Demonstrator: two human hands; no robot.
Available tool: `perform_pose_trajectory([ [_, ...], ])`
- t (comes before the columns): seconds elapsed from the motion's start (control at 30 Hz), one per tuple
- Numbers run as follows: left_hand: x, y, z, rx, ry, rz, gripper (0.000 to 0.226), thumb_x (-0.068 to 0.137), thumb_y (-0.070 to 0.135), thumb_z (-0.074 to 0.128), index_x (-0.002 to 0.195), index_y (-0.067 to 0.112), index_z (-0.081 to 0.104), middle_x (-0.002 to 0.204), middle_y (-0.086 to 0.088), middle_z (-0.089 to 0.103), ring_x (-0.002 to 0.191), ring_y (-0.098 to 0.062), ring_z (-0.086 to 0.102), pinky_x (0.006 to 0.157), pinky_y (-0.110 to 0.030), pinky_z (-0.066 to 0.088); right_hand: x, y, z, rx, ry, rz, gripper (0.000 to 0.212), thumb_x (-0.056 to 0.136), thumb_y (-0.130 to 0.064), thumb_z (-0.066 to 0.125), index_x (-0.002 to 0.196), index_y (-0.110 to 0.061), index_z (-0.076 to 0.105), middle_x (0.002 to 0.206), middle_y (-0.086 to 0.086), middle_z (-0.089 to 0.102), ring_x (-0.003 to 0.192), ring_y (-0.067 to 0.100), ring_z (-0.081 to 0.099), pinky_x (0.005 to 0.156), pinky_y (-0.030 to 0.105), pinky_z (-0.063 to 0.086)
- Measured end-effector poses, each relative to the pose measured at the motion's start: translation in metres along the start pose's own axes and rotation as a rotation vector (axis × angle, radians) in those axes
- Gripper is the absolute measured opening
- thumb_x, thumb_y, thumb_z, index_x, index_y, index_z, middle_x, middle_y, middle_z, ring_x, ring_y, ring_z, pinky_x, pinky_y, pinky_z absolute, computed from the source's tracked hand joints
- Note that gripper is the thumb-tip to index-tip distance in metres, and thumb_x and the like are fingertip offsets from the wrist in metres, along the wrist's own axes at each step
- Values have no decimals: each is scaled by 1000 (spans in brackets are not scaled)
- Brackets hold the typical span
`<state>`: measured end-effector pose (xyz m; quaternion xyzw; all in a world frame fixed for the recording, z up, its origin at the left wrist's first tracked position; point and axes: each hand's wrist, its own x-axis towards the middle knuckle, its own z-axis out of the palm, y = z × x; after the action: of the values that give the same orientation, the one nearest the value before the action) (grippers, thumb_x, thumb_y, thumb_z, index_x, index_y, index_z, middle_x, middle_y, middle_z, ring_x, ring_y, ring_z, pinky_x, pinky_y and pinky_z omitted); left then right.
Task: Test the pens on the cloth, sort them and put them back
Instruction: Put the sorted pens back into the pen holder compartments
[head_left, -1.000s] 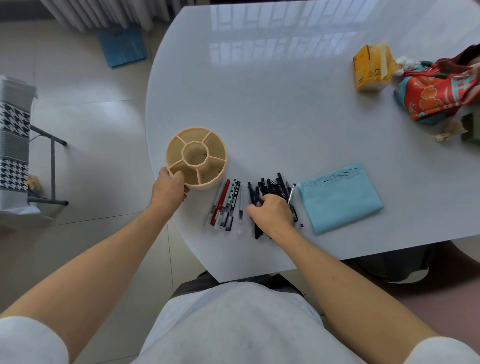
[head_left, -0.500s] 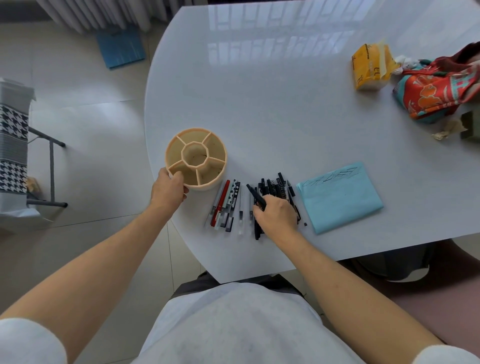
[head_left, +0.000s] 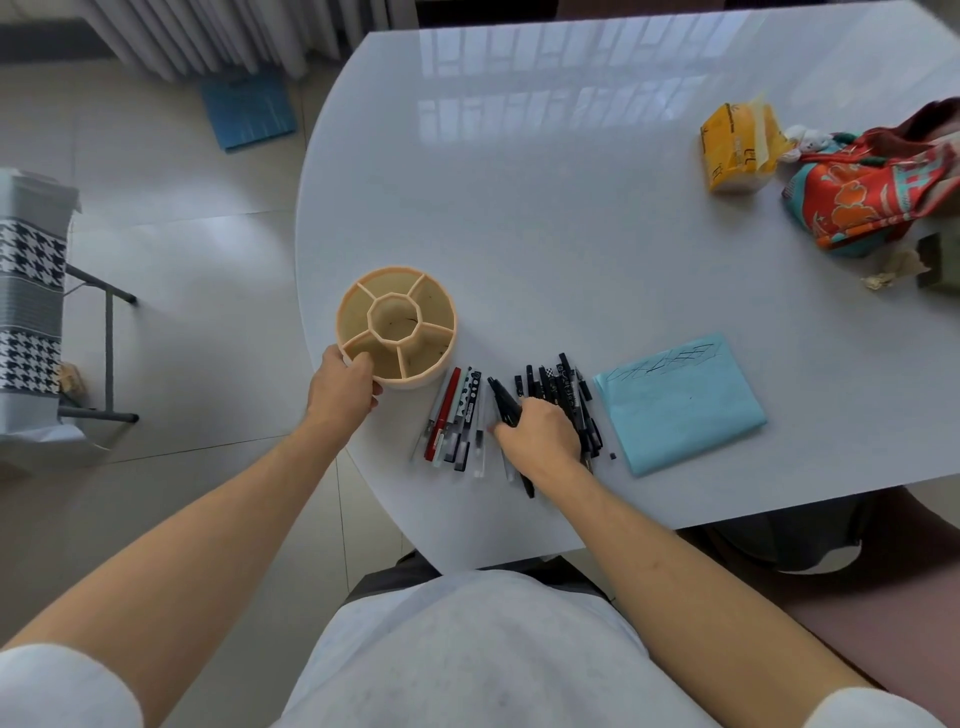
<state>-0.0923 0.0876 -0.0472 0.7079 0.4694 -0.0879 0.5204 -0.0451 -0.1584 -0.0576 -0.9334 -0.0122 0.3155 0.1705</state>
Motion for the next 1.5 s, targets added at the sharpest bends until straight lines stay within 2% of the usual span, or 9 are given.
perform_pose_trajectory([
  [0.17,-3,1,-1,18,-9,7,34,94,27,41,126,18,46,98,-13,67,81,-24,66,66,-36,56,-5,8,-15,535,6,-2,25,96,-35,54,79,-18,52,72,-2,57,65,16,53,62,34,47],
  [0.3,-11,5,0,28,-12,3,32,94,29,43,123,17,46,97,-12,67,84,-25,67,70,-39,59,-3,-18,-47,1114,-70,-14,12,104,-18,53,97,-11,60,70,1,66,71,19,64,75,40,58],
  [0.43,-19,10,1,56,-43,0,34,92,33,43,123,21,44,97,-10,67,85,-25,68,78,-46,61,3,-65,-80,1464,-133,-228,14,106,-12,47,109,-6,59,77,5,69,81,23,69,91,46,58],
  [0.57,-22,11,2,75,-54,1,39,89,37,42,124,23,43,97,-8,66,85,-23,68,77,-47,62,10,-105,-91,1485,-122,-347,16,106,-11,46,114,-6,59,92,14,71,101,36,68,97,44,56],
  [0.77,-22,9,2,61,-60,-10,39,90,39,43,125,22,42,94,-8,68,83,-24,69,79,-49,61,12,-118,-62,1279,-21,-277,14,103,-6,52,104,-12,65,96,12,73,97,24,69,98,43,54],
  [1.0,-22,3,6,53,-69,-24,35,95,42,47,123,21,46,94,-7,69,82,-21,69,69,-35,59,12,-100,-51,1276,53,-216,9,90,-19,67,98,-19,69,106,14,74,110,30,69,105,49,52],
  [1.2,-21,-2,13,-10,-68,-23,32,99,37,47,121,15,54,89,-7,71,79,-20,70,69,-32,58,17,-77,-52,1072,51,-331,23,103,-22,55,117,-17,72,116,-1,73,114,10,66,106,35,51],
  [1.33,-21,-3,13,-4,-68,-19,35,100,39,46,124,15,54,91,-6,71,78,-19,69,64,-29,55,16,-62,-56,1066,40,-335,27,103,-37,51,121,-30,70,122,-7,72,115,3,66,98,25,55],
  [1.5,-12,-2,-3,3,-35,12,56,94,54,46,139,21,43,92,-8,70,80,-21,67,62,-33,53,26,-10,-71,1011,252,-74,17,97,-24,58,94,-22,74,87,1,75,73,15,70,72,34,58],
])
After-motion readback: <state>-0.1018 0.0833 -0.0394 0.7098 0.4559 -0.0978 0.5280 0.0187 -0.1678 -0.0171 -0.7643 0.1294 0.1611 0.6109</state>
